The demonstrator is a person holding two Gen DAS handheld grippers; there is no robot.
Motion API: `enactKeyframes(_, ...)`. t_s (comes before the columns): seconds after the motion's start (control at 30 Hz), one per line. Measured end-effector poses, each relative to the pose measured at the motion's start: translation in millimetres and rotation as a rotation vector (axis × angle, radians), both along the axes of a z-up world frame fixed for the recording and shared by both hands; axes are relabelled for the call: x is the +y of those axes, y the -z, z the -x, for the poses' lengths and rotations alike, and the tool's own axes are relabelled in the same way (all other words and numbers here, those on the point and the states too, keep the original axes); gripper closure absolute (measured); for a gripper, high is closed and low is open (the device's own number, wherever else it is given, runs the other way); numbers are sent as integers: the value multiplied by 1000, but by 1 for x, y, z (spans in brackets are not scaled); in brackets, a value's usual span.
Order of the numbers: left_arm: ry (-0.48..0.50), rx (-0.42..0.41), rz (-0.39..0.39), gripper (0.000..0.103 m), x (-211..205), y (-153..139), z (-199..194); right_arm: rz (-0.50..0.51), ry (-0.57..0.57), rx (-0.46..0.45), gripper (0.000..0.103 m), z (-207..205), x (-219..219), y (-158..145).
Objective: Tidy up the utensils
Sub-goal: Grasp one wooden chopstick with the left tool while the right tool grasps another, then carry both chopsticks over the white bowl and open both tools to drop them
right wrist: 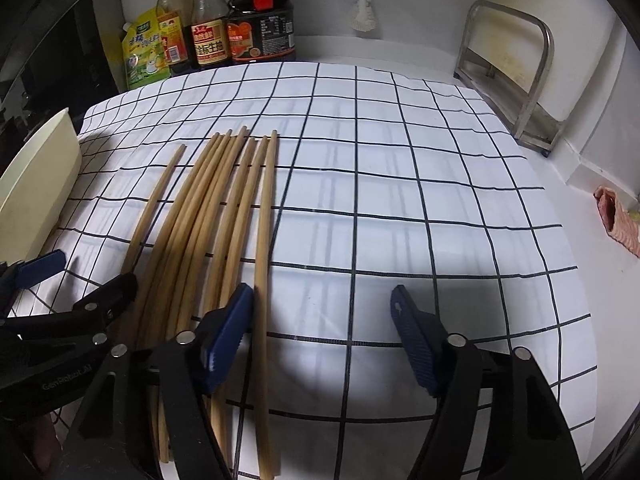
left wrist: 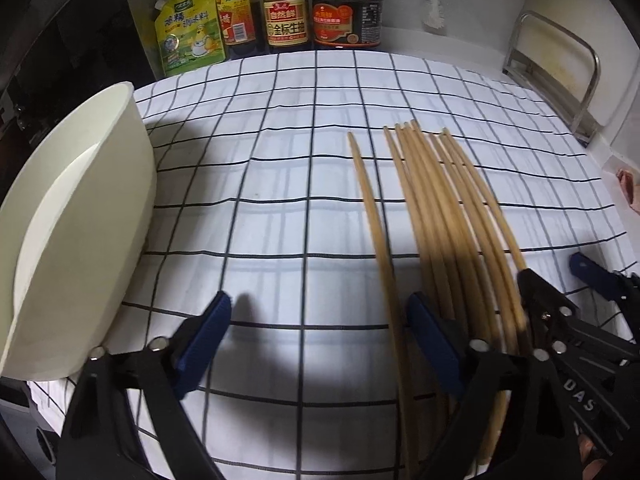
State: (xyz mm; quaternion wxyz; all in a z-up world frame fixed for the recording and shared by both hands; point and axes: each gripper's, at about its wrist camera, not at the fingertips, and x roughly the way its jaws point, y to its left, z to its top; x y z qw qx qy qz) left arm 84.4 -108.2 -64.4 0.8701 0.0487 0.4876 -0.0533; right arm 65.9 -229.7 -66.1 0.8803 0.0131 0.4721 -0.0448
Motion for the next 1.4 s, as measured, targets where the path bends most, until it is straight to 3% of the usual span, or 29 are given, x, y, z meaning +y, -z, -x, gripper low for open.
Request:
enactKeyframes(0.07, 17, -2, 9, 36, -3, -1, 2, 4, -15, 1, 52, 0, 3, -1)
enactKeyframes(0.23, 55, -8, 7, 85, -11, -5, 8, 18, -66, -5, 83, 1, 17, -2)
enactKeyframes(0.3, 61, -1, 16, 95, -11, -5, 9, 25, -74, -8, 97, 2, 20, -2)
enactKeyframes(0.57, 69, 0, 57, 96, -2, -16, 13, -51, -29, -44, 97, 11, 12, -13)
enactKeyframes(0.83, 77, -64, 119, 96, 19, -58, 26, -108, -32, -117, 97, 22, 23, -52)
enactKeyframes(1.0, 54, -121, 140, 96, 51, -90, 31, -150, -89, -165, 97, 14, 54, -76)
enactKeyframes(1.2, -41, -200, 123, 96, 117, -121, 30, -191, -194, -193, 97, -10, 113, -91)
enactKeyframes(1.4, -163, -230, 95, 96, 188, -131, 20, -233, -319, -185, 97, -44, 187, -100)
